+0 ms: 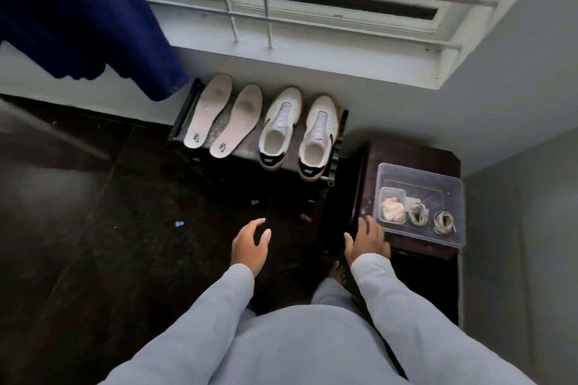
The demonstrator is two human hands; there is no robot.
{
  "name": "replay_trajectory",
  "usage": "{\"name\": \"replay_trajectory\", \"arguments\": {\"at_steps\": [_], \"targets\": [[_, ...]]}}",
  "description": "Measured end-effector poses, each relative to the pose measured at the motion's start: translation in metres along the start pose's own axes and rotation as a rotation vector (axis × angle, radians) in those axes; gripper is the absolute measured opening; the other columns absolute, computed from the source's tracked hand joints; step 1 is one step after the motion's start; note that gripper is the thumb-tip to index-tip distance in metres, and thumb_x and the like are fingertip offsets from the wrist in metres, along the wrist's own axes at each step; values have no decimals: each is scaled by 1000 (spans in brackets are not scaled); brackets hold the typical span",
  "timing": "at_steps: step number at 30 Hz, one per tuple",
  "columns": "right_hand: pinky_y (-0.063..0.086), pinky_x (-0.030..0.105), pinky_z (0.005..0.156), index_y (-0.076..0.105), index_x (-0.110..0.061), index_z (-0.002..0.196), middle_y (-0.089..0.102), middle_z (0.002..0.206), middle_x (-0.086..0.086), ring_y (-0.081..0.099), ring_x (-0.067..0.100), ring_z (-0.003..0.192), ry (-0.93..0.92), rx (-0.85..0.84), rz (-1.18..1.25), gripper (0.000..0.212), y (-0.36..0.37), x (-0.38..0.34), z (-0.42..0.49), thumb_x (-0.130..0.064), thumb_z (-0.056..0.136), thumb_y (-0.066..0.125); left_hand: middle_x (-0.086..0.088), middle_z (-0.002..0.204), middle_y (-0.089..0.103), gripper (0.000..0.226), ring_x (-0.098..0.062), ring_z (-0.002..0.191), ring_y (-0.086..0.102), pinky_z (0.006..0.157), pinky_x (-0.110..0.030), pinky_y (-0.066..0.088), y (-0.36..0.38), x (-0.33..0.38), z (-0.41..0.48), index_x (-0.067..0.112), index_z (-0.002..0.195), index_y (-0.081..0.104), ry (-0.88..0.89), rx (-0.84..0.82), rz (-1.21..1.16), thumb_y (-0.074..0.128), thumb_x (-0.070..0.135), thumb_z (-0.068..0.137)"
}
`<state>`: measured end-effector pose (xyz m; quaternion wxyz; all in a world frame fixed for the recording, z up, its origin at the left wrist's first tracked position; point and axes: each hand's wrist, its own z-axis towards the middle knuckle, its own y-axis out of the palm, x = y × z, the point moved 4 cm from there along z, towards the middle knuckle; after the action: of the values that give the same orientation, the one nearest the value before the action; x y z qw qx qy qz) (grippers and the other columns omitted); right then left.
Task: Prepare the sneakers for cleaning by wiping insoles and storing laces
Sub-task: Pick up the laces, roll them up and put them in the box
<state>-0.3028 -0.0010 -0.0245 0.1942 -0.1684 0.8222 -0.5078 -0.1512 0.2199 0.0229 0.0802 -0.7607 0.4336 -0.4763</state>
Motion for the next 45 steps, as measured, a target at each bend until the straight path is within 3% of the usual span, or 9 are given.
{"name": "replay_trajectory", "arguments": {"at_steps": [9,16,25,32,38,42,45], "targets": [[36,41,108,18,-19,152,10,161,-1,8,18,149,-206,-110,-225,68,41,-168,-80,-55,96,36,0,159,32,49,-20,148,27,120,-40,27,-119,-107,10,26,149,39,11,41,42,50,30,101],[18,45,118,-4,-17,154,-13,162,1,-14,21,149,-437,-220,-424,82,79,-273,-110,-67,93,20,1,167,5,60,-21,154,-4,124,-46,1,-181,-175,29,33,156,13,-14,-32,509,31,51,102],[6,52,120,-16,-25,151,-26,158,0,-26,23,145,-646,-354,-568,85,142,-396,-91,-75,87,7,-7,167,-1,65,-29,153,-10,122,-56,-2,-242,-232,95,31,157,5,-139,-6,639,23,57,100],[-6,52,120,-19,-23,149,-27,157,-1,-30,21,143,-759,-369,-576,93,201,-485,-41,-82,81,3,-7,166,2,61,-29,153,-5,122,-53,1,-277,-277,207,28,157,9,-177,38,581,25,52,103],[-4,52,120,-9,-23,153,-20,160,0,-25,20,145,-815,-401,-537,93,331,-524,24,-81,83,10,-13,149,48,56,-34,141,40,111,-56,37,-242,-372,331,20,143,50,-121,140,579,57,44,93],[26,58,111,30,-12,149,22,159,11,17,30,148,-921,-361,-545,88,433,-539,67,-73,86,28,-8,158,34,57,-29,148,28,119,-50,25,-186,-450,410,21,152,33,-102,82,604,44,41,100],[27,58,112,31,-14,150,24,159,10,18,27,148,-976,-345,-558,88,512,-535,98,-74,86,28,-4,158,31,56,-26,146,28,117,-46,27,-148,-509,466,22,153,28,-121,56,575,43,36,101]]}}
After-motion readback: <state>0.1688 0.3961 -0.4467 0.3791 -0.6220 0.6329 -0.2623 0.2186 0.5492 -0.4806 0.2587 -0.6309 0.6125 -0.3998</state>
